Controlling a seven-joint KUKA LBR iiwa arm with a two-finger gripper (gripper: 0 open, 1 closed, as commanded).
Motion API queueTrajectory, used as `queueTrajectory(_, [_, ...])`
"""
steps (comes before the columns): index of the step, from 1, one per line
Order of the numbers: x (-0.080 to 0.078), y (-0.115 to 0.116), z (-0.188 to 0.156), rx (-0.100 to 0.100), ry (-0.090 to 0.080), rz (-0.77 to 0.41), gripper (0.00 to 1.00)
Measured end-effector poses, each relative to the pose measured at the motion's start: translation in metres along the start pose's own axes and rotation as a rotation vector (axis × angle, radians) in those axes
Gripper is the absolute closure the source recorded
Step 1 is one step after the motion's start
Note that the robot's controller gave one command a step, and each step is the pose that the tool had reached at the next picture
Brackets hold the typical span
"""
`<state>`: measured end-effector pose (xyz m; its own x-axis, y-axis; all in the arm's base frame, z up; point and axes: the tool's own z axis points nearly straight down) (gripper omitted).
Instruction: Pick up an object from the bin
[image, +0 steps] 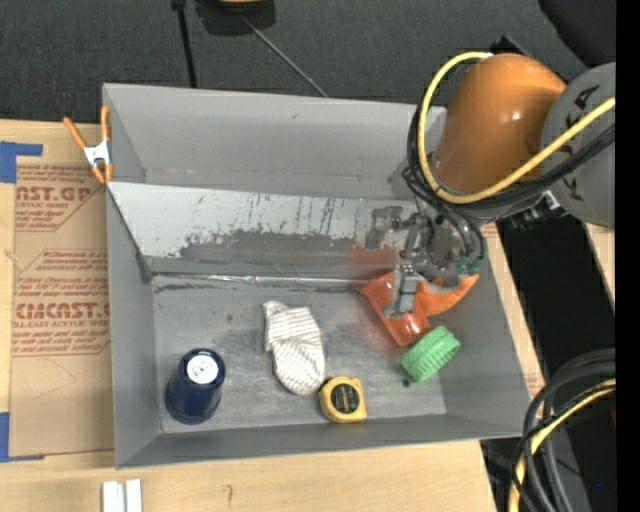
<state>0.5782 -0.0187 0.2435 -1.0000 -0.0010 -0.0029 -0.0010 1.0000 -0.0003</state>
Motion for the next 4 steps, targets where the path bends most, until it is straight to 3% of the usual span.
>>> queueTrajectory(2, [0.001, 0.001, 0.004, 0.001, -0.008, 0.000, 0.00])
queueTrajectory(3, [0.004, -0.009, 0.039, -0.001, 0.005, -0.150, 0.00])
queueTrajectory(4, [0.006, -0.016, 0.072, 0.000, -0.003, -0.236, 0.00])
